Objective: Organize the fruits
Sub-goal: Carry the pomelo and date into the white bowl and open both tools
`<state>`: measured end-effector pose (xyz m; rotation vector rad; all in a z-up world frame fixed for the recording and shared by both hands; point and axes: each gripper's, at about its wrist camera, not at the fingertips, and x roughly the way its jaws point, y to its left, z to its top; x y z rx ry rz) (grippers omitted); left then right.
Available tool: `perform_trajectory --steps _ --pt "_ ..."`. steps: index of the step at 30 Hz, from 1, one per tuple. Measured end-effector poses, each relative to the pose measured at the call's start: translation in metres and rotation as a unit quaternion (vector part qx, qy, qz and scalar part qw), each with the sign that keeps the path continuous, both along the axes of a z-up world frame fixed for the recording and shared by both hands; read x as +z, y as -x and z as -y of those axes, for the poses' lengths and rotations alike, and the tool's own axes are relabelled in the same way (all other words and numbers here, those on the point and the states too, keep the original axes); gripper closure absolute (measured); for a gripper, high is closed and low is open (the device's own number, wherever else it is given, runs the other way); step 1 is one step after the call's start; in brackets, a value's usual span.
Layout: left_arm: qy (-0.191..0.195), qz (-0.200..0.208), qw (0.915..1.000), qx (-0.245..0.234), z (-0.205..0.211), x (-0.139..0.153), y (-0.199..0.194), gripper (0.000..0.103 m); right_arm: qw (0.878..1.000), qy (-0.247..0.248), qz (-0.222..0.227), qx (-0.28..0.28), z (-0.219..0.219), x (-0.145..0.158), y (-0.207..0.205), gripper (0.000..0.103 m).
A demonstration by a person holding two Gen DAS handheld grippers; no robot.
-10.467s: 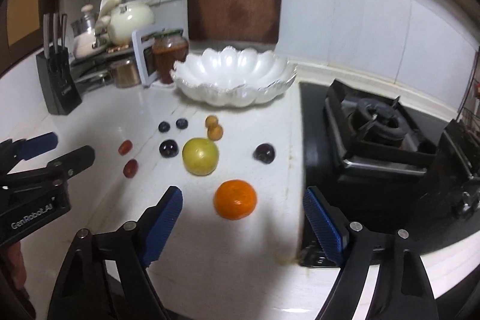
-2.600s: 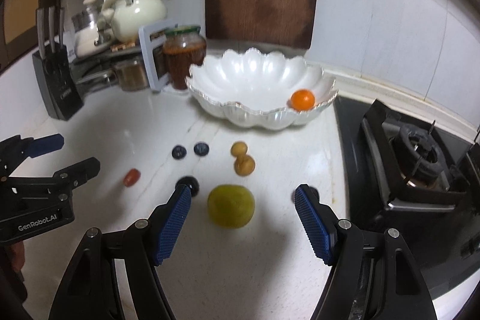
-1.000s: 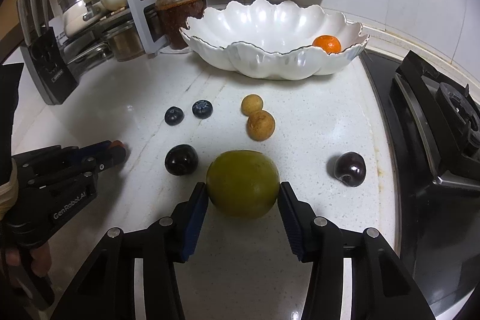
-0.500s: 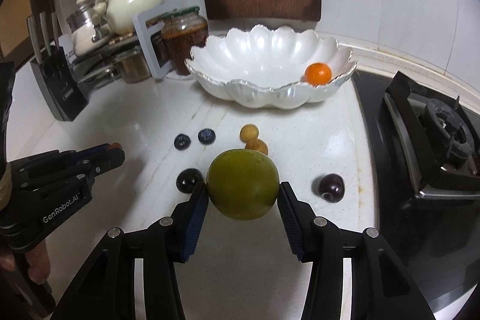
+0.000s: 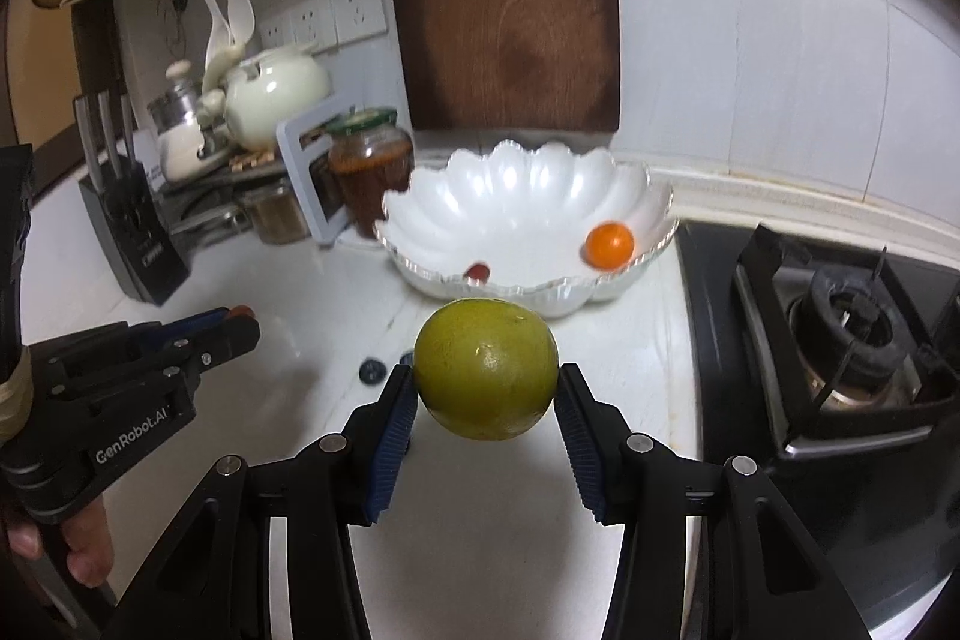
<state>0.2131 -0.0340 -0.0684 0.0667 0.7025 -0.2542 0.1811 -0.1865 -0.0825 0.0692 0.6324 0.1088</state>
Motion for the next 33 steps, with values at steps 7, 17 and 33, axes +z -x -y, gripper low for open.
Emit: perform_trajectory --steps 7,17,33 --pt "0.004 0.031 0.9995 -0.009 0.009 0.022 -0.009 0.087 1.000 -0.004 0.023 -0.006 0.007 0.018 -0.007 0.054" --pt "0.004 0.067 0.9976 -0.019 0.019 0.045 -0.032 0.087 0.999 -0.007 0.044 -0.022 0.018 0.036 -0.032 0.054" --pt "0.000 0.073 0.9970 -0.024 0.035 0.066 -0.083 0.087 0.998 -0.013 0.055 -0.028 0.026 0.061 -0.080 0.054"
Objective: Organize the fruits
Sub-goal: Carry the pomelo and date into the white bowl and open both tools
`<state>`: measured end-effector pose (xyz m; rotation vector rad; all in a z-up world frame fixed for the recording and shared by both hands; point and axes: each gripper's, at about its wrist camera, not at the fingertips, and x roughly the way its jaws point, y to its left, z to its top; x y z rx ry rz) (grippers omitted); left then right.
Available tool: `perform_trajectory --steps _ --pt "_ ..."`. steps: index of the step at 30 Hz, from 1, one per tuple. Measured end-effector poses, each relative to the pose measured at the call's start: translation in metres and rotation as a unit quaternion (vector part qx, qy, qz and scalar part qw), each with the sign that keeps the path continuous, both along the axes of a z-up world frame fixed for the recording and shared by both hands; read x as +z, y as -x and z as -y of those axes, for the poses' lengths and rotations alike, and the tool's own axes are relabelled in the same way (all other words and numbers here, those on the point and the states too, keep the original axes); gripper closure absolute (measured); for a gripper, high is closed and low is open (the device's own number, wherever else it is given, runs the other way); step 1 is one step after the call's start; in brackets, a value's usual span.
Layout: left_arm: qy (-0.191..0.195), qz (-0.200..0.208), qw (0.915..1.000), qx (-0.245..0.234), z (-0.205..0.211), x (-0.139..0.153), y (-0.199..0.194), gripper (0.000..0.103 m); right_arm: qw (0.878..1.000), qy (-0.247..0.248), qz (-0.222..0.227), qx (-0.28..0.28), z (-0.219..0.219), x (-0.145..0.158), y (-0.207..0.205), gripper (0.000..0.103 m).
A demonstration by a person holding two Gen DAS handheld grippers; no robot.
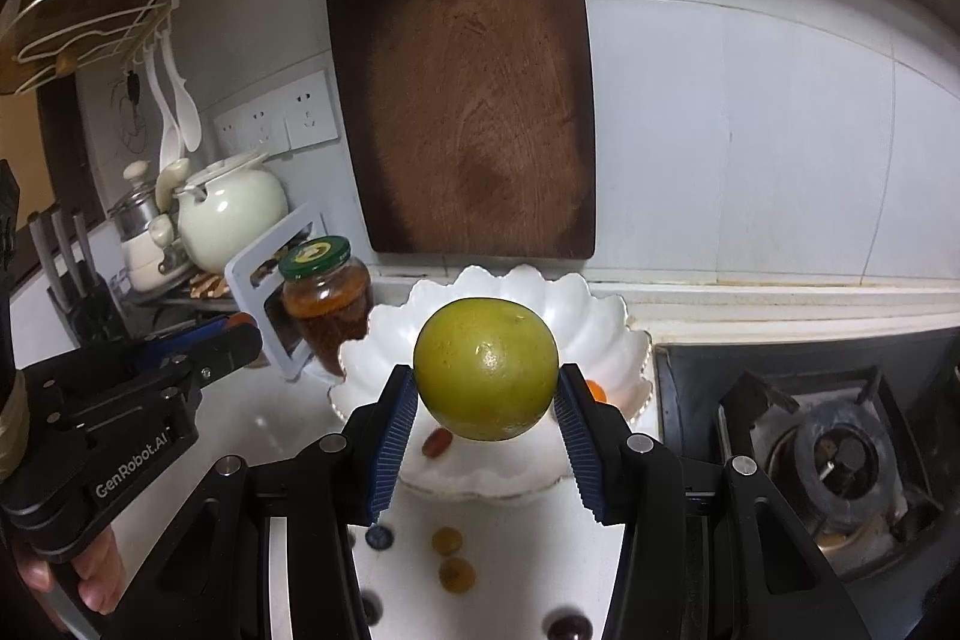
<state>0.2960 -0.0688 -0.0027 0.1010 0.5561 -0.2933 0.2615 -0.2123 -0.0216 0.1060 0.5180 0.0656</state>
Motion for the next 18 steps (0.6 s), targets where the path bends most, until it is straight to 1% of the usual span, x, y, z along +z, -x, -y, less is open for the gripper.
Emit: perform_trajectory --steps 6,11,16,18 --pt "-0.003 -0.010 0.9999 -0.003 0.007 0.003 -0.023 0.087 1.000 -0.008 -0.016 0.000 0.006 0.002 -0.027 0.054" --pt "-0.014 -0.013 0.9998 0.000 0.012 0.001 -0.046 0.087 0.999 -0.001 -0.034 -0.004 0.010 0.000 -0.051 0.054" --pt "-0.031 -0.026 0.9992 0.003 0.018 -0.006 -0.067 0.087 0.998 0.005 -0.059 -0.004 0.013 -0.006 -0.076 0.054" --pt "-0.031 -0.037 0.9988 0.002 0.019 -0.010 -0.077 0.087 0.998 0.010 -0.065 -0.002 0.014 -0.008 -0.084 0.054"
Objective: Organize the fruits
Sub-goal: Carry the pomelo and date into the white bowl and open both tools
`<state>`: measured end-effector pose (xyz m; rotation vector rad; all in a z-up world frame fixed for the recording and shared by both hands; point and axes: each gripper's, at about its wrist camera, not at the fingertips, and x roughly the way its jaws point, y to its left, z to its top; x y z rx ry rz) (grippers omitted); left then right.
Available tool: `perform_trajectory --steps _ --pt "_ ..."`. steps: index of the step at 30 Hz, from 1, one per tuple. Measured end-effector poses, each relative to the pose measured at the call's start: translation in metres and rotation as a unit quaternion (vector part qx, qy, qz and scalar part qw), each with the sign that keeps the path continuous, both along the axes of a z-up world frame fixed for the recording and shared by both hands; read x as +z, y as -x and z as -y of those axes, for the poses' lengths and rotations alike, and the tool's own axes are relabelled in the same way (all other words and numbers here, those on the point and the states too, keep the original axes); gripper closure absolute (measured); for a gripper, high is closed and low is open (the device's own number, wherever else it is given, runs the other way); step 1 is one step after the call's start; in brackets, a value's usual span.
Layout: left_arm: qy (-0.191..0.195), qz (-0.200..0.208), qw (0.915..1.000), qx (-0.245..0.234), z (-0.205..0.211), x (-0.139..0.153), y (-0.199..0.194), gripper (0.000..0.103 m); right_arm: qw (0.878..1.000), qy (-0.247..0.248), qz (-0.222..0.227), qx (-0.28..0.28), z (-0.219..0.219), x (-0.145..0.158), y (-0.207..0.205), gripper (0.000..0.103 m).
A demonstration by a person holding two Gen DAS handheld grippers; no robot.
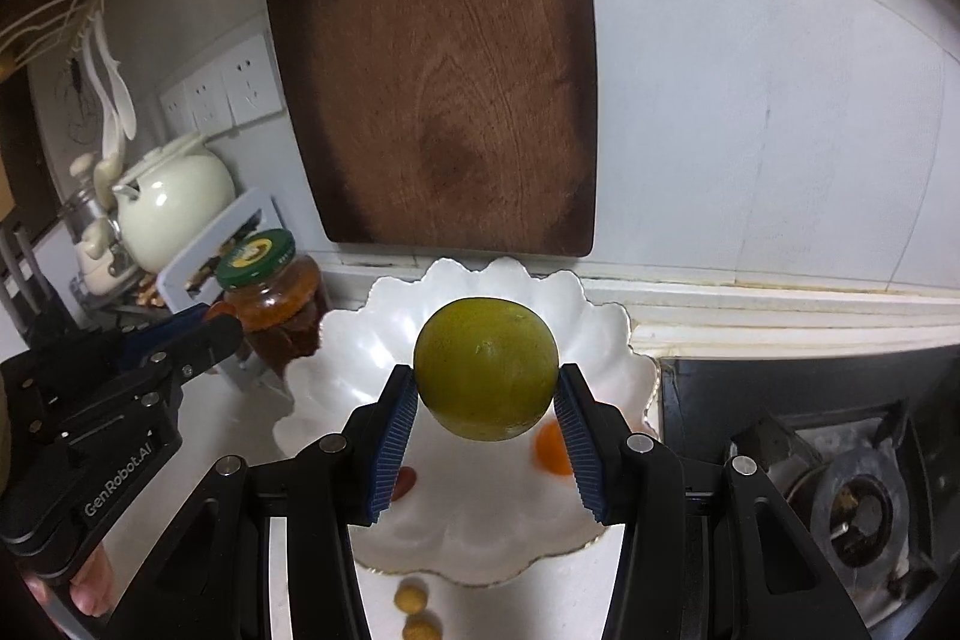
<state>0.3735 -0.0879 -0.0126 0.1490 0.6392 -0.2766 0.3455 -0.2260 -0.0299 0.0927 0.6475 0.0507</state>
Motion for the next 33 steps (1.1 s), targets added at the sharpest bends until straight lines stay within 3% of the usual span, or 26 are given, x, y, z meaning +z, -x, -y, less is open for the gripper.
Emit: perform_trajectory --steps 13,22,33 --pt "0.000 -0.093 0.9956 -0.008 0.015 -0.033 -0.063 0.087 0.997 -0.003 -0.082 0.010 0.014 -0.033 -0.058 0.054" --pt "-0.022 -0.144 0.9893 -0.005 0.027 -0.059 -0.092 0.087 0.991 -0.002 -0.131 0.010 0.024 -0.060 -0.086 0.054" --pt "-0.043 -0.166 0.9851 -0.007 0.036 -0.080 -0.099 0.084 0.986 0.000 -0.165 0.014 0.022 -0.073 -0.107 0.054"
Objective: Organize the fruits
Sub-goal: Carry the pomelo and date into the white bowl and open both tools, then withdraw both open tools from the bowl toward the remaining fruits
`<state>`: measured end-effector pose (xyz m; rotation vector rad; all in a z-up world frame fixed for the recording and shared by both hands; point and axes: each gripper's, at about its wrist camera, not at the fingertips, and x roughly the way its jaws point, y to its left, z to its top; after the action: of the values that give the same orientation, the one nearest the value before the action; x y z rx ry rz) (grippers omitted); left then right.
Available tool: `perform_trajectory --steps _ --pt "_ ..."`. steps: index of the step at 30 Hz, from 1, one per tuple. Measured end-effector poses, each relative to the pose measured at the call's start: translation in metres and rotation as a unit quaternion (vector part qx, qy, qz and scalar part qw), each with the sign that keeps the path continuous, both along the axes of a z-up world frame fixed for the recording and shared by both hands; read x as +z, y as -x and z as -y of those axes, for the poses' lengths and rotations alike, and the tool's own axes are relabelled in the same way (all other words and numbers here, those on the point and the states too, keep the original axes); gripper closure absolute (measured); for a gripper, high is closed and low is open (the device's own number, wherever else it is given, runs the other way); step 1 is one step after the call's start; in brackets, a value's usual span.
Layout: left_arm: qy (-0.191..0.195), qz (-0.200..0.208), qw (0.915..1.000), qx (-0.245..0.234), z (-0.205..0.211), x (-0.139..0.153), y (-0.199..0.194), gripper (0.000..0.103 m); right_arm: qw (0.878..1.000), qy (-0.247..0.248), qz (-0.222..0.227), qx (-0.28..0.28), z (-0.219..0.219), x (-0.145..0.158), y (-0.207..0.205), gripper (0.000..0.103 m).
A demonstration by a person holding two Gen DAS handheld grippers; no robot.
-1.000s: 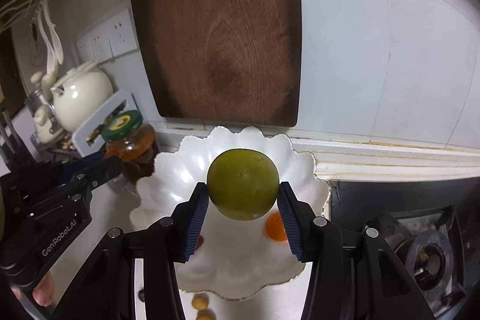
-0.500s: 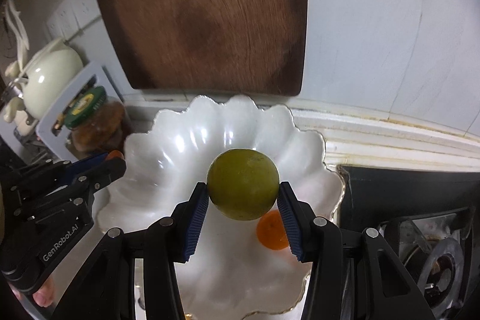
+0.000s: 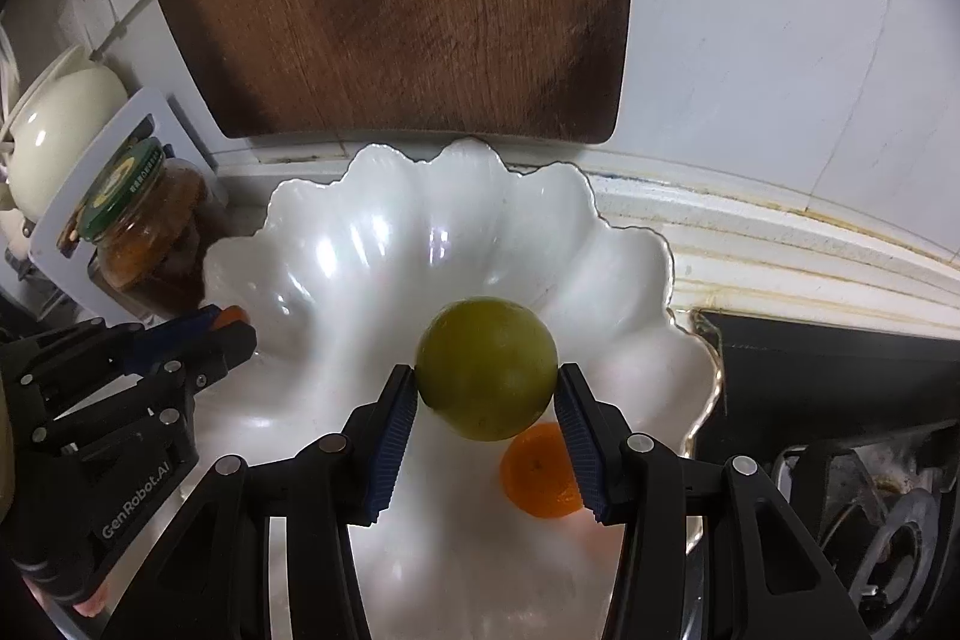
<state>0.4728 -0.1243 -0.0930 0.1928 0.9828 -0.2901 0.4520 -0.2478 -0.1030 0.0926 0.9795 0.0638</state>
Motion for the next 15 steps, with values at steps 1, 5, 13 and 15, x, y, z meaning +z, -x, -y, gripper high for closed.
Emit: perform_trajectory --steps 1,5,13,15 --pt "-0.001 -0.001 1.0000 0.000 0.000 -0.001 0.000 0.077 1.000 0.000 -0.004 0.001 0.000 -0.001 -0.001 0.054" --pt "-0.006 0.007 0.9999 0.009 -0.002 0.001 -0.001 0.056 1.000 0.008 0.002 -0.003 0.001 0.002 0.000 0.047" --pt "-0.001 0.024 0.9993 0.030 -0.016 0.020 0.014 0.042 0.999 0.013 0.035 -0.020 0.007 0.021 0.019 0.042" --pt "-0.001 0.037 0.9988 0.032 -0.020 0.028 0.022 0.040 0.999 0.010 0.043 -0.018 0.008 0.026 0.026 0.042"
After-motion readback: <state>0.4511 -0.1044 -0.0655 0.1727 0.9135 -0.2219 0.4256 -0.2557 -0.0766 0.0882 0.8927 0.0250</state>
